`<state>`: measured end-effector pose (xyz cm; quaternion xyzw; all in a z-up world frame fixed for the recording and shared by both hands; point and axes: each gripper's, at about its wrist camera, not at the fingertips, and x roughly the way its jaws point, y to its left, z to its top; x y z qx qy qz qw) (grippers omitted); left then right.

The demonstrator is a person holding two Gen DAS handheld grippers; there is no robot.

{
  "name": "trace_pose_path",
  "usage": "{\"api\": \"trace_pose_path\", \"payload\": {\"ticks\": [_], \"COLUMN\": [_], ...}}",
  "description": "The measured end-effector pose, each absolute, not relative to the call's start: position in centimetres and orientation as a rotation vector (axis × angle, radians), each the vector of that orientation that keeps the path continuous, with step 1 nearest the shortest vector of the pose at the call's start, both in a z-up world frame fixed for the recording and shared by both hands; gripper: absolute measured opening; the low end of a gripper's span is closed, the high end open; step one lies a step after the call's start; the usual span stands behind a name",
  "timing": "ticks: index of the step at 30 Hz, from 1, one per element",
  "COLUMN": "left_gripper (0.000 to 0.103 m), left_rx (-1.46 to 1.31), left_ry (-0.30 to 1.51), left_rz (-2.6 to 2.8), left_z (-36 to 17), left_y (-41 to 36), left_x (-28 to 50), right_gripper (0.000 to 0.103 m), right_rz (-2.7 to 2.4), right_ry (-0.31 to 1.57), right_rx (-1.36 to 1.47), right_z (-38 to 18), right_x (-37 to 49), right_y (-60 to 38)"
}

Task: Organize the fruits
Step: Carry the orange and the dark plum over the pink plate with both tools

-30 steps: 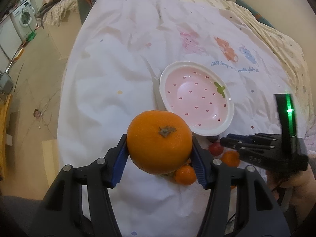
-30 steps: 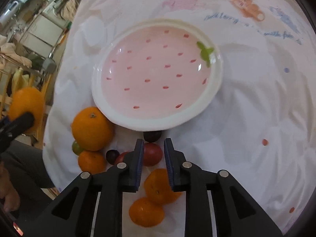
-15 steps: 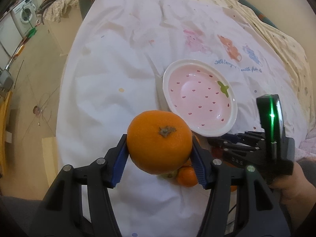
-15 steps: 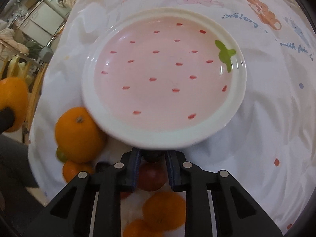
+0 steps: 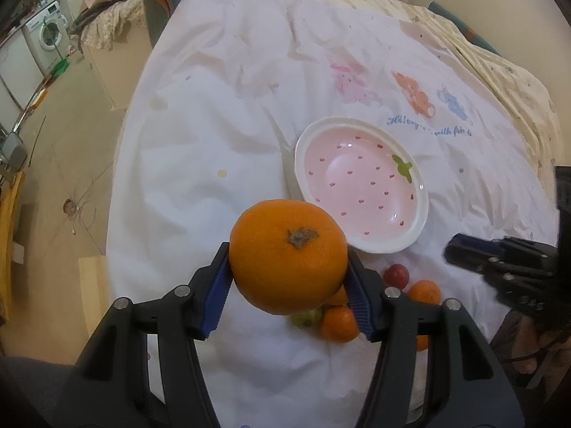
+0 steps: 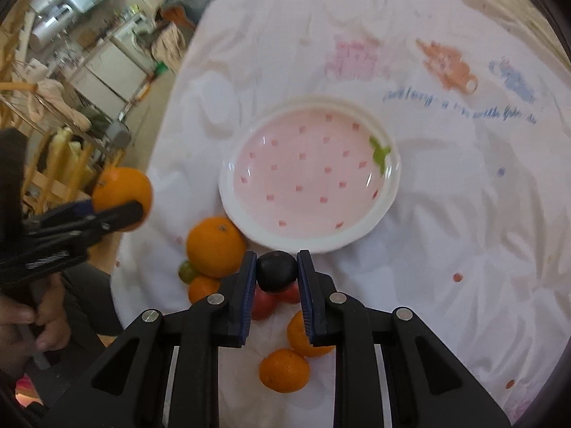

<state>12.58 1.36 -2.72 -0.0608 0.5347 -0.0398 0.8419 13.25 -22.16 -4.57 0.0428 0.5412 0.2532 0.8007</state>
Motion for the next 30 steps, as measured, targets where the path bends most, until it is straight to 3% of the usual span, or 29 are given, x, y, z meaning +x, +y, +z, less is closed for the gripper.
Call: {"api": "trace_pose_path", "payload": {"ticks": [18, 30], "left_gripper": [0.055, 0.055], "left_rx": [-0.038, 0.007], "left_ry": [1.077, 1.096], "left_rz": [-0.095, -0.109], "left_z": [-0.6, -3.8], "left_y": [-1.7, -4.6], "left_x": [19.1, 24.5], "right_gripper": [0.024, 0.024], "right_rz": [0.512, 0.496], "right_ry": [0.985, 1.056], "right_rx": [0.263, 0.305], "right_z": [-1.3, -5.1], "right_x": [20.3, 26.4], "right_y": [-26.3, -26.2]}}
